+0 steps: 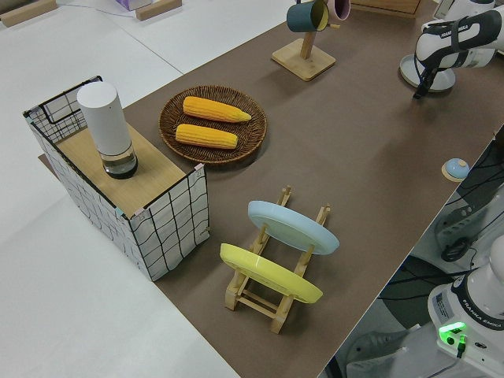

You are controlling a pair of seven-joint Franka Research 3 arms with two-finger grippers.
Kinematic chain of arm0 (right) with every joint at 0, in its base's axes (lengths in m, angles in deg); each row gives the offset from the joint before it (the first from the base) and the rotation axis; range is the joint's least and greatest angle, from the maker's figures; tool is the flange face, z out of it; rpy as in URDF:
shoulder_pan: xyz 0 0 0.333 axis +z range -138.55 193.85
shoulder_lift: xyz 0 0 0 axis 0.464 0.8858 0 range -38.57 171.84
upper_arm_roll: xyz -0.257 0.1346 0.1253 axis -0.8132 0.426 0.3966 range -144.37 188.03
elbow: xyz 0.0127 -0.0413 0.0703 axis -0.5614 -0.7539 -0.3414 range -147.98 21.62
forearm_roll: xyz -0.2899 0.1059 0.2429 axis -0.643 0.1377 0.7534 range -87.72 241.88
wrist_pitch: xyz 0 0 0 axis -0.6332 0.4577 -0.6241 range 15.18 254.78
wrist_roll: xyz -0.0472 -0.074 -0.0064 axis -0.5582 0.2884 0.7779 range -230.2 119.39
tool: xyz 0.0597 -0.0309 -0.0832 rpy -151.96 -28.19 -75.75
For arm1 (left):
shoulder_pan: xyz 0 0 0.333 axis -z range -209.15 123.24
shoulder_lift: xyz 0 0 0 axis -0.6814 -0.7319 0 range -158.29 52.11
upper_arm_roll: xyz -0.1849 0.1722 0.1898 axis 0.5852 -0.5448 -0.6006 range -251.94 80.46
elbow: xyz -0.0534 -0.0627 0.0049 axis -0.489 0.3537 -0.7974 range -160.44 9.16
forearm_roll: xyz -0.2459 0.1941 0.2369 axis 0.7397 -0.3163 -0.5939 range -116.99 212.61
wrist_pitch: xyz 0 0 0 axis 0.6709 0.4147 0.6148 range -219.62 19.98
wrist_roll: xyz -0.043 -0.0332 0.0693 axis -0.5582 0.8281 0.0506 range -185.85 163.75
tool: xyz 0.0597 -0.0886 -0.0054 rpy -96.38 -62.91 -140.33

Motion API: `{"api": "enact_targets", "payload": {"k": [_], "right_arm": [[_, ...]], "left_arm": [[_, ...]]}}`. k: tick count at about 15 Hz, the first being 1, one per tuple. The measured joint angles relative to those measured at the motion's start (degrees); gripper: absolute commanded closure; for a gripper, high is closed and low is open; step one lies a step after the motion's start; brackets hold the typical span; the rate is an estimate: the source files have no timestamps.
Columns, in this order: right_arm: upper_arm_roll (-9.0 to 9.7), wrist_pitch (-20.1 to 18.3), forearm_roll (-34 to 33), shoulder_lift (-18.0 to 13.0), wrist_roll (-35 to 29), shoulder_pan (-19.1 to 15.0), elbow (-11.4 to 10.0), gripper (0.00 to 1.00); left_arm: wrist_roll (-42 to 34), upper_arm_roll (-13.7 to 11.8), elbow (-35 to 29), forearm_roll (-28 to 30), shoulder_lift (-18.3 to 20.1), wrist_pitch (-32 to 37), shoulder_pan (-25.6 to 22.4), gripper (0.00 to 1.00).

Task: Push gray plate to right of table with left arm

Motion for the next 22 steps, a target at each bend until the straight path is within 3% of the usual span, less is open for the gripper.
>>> {"api": "enact_targets", "payload": {"k": [6, 10, 16, 22], "right_arm": [[0.0, 0.0, 0.0, 0.0, 0.0, 0.0, 0.0, 0.017], [0.0, 0.0, 0.0, 0.0, 0.0, 0.0, 0.0, 0.017], [0.0, 0.0, 0.0, 0.0, 0.0, 0.0, 0.0, 0.017], [0.0, 0.0, 0.0, 0.0, 0.0, 0.0, 0.0, 0.017]], "left_arm": [[-2.9, -0.7, 1.7, -0.4, 3.6, 8.9, -1.5, 0.01], [-9.8, -0.8, 1.9, 0.0, 9.1, 18.1, -5.6, 0.01], [-24.6, -1.0, 2.0, 5.5, 17.2, 31.2, -13.0, 0.01], [-36.1, -1.4, 2.0, 6.2, 23.2, 42.6, -20.5, 0.01]]}}
